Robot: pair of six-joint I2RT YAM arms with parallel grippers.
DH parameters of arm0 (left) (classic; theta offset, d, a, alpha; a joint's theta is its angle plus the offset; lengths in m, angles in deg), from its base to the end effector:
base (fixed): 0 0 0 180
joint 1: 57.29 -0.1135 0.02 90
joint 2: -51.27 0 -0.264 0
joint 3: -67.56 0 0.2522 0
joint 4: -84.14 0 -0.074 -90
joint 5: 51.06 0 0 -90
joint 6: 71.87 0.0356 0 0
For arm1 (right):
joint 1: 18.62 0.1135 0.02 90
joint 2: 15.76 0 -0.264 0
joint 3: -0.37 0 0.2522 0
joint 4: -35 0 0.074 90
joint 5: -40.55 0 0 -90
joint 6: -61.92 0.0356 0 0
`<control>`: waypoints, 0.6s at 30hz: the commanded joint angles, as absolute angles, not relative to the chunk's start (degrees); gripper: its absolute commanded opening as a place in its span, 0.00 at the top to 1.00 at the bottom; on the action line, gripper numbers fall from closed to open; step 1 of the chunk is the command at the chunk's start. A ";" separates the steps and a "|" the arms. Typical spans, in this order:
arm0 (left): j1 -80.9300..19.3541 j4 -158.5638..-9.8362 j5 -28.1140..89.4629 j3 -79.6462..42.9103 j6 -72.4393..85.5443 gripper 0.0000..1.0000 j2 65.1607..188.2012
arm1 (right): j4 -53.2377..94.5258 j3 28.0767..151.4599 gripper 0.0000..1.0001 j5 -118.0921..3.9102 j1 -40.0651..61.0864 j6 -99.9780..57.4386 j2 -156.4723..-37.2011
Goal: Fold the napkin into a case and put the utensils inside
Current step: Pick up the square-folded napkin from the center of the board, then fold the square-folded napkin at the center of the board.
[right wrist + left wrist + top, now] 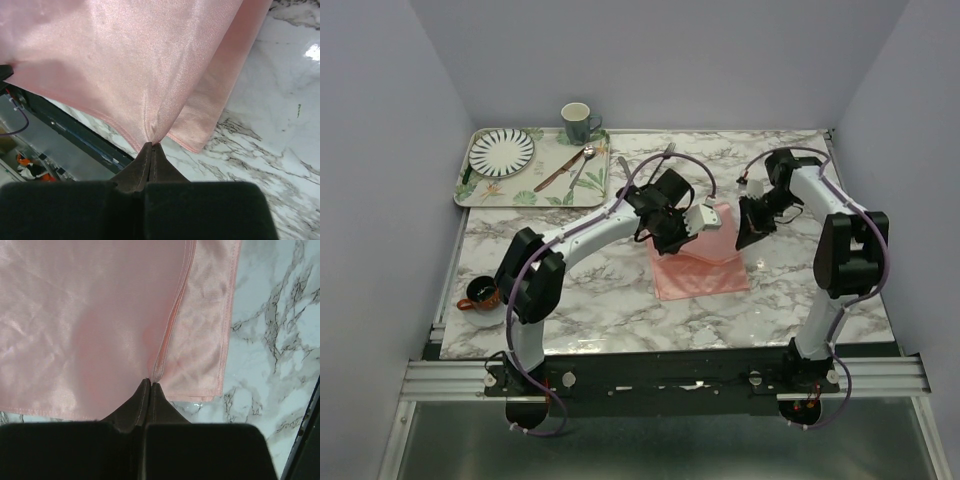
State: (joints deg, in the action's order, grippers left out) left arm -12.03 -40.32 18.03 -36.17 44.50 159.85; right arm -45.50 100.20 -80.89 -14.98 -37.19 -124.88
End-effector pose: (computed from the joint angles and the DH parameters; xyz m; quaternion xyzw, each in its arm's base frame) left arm 0.2785 -0.2990 0.2492 0.5940 0.7438 -0.2143 0.2191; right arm 0.3539 0.0411 0.2179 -0.1074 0.9566 0.2705 0.0147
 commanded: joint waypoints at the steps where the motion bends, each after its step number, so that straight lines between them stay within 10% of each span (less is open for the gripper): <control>1: -11.50 -37.89 14.68 -34.27 44.50 1.00 156.48 | -46.88 95.70 0.99 -81.71 -15.28 -38.28 -122.02; 18: -7.98 -47.47 15.64 -25.04 39.40 1.00 161.66 | -40.20 90.16 0.99 -73.80 -15.19 -38.37 -128.43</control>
